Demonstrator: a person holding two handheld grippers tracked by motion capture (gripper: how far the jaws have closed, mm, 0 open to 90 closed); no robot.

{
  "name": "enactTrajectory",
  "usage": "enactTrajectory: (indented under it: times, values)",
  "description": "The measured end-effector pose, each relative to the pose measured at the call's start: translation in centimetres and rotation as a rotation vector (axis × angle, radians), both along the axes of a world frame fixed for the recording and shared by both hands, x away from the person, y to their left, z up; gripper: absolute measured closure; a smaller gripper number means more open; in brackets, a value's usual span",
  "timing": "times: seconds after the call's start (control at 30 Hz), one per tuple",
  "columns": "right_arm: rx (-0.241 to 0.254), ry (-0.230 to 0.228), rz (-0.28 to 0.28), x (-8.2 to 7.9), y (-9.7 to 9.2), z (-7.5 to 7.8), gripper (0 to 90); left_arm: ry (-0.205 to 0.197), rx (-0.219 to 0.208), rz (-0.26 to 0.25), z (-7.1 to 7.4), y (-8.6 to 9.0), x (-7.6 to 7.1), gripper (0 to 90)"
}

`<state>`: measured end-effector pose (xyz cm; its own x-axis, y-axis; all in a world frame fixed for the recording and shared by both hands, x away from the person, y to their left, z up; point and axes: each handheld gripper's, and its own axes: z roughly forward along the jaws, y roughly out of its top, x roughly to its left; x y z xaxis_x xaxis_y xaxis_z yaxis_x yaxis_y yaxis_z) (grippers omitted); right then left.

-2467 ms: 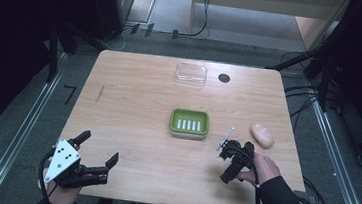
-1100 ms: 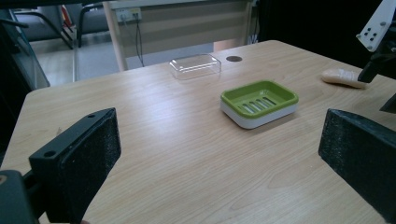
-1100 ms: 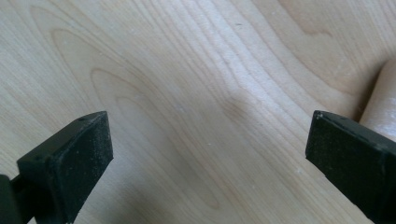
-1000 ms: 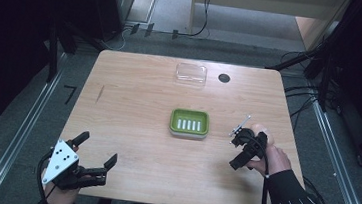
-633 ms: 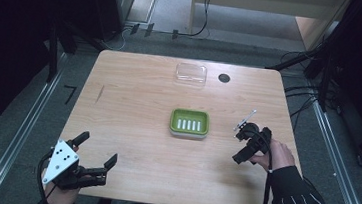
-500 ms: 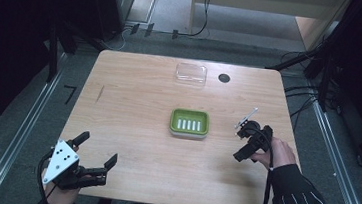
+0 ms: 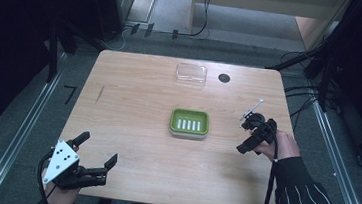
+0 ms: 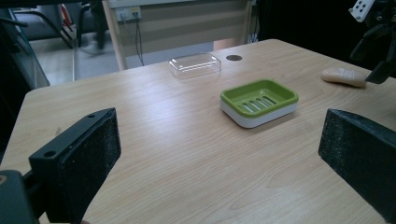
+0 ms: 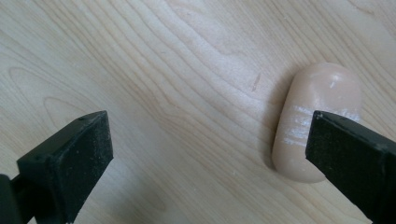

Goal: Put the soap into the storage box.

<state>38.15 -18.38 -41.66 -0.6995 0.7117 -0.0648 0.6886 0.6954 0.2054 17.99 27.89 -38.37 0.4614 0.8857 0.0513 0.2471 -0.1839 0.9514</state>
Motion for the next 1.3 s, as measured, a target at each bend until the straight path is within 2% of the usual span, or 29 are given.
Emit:
enactTrajectory:
  times: [0.7,0.97,1.3]
  values:
    - [0.012,-0.003,-0.032,3.2,-2.0,-0.2,0.8,0.000,-0.001,0.004,0.0,0.1,0.0,0.0]
    - [-0.002,0.025,-0.033,4.3,-3.0,-0.9,1.3,-0.001,0.000,0.002,0.0,0.0,0.0,0.0]
    - [-0.025,0.067,-0.087,5.6,-4.5,-2.3,0.1,-0.001,-0.001,0.001,0.0,0.0,0.0,0.0]
